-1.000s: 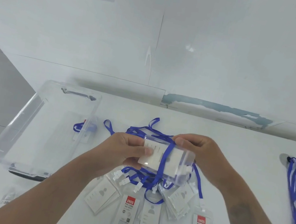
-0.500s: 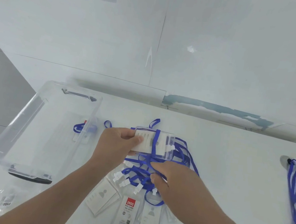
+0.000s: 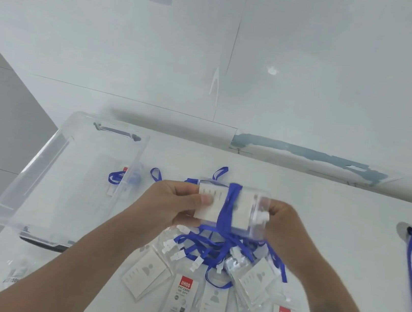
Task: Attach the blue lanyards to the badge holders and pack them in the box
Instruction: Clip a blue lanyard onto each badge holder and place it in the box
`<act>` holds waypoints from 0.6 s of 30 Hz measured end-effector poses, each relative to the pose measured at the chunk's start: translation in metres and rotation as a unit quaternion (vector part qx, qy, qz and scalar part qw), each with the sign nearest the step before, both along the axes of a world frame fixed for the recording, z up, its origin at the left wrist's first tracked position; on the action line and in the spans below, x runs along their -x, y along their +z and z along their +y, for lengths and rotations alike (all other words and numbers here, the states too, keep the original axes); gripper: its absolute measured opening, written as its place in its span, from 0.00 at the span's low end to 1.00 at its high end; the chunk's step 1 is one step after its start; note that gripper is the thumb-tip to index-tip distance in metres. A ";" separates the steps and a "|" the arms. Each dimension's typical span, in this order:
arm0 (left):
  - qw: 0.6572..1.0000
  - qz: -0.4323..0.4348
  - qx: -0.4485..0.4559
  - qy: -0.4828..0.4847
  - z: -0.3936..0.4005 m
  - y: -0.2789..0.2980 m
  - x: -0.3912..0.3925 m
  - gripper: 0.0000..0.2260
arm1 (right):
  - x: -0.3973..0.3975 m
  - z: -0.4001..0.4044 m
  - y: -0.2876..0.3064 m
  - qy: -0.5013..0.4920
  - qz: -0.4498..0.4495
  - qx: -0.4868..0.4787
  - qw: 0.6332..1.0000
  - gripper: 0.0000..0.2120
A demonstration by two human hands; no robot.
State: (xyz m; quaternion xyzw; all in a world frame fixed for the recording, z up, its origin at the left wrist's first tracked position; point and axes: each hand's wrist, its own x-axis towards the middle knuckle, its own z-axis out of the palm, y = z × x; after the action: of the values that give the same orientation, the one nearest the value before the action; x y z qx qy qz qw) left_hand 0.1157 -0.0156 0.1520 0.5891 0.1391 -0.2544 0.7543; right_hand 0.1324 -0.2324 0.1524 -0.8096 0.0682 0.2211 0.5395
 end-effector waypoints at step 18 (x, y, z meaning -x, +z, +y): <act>0.974 -0.036 -0.160 -0.159 0.014 0.004 0.005 0.03 | 0.008 0.004 0.061 0.150 -0.097 0.057 0.982 0.04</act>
State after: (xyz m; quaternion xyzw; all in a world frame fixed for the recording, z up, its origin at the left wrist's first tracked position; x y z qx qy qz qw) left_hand 0.1103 -0.0012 0.1565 0.7252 0.0551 -0.3240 0.6051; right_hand 0.1248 -0.2286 0.2132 -0.8576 -0.0935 0.2158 0.4574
